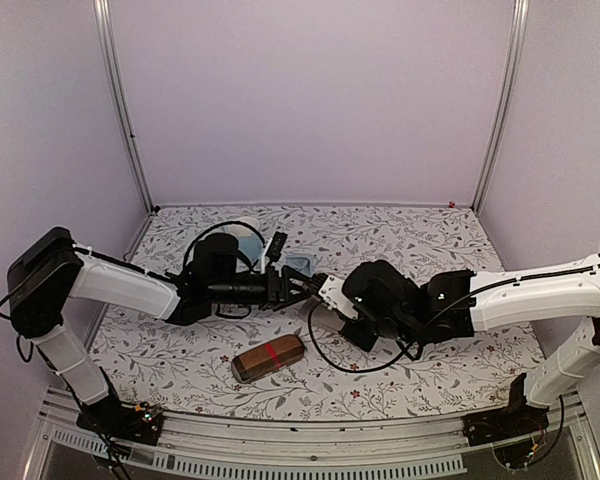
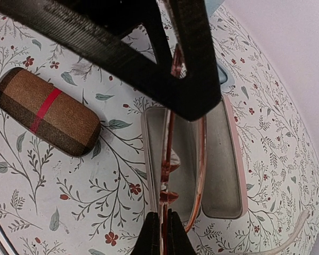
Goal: Organize the sunglasses
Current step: Pass from the right arm to the left
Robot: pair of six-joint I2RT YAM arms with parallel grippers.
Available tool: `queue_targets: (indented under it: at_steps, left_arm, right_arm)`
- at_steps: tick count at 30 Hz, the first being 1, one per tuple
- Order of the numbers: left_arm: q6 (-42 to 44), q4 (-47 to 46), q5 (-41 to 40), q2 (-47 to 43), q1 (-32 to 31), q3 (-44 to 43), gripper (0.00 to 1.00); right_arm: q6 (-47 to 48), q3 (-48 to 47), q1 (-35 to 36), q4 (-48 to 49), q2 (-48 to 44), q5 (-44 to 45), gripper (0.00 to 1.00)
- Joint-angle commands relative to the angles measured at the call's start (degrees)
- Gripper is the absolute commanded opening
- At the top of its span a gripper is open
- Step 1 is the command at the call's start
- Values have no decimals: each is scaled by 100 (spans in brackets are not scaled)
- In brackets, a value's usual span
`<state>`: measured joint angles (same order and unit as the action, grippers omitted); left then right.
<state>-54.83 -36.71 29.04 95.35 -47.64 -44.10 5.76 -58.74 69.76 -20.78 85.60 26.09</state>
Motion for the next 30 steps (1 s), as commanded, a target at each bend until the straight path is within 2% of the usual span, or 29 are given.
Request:
queue_targets:
  at_steps: [1, 16, 20, 24, 30]
  left_arm:
    - [-48, -266, 102, 112, -88, -133, 62]
    - [7, -312, 61, 153, -91, -126, 38]
    - [20, -311, 23, 111, -86, -119, 32]
    - [16, -326, -18, 48, -49, -79, 26]
    - [110, -328, -73, -38, 6, -27, 21]
  right_arm:
    - [-127, -186, 47, 109, 66, 96, 0]
    - [-188, -179, 49, 91, 94, 5, 1]
    - [-239, -162, 50, 91, 106, -18, 11]
    - [-307, -107, 47, 113, 89, -117, 26]
    - [-488, -61, 47, 193, -146, -449, 43]
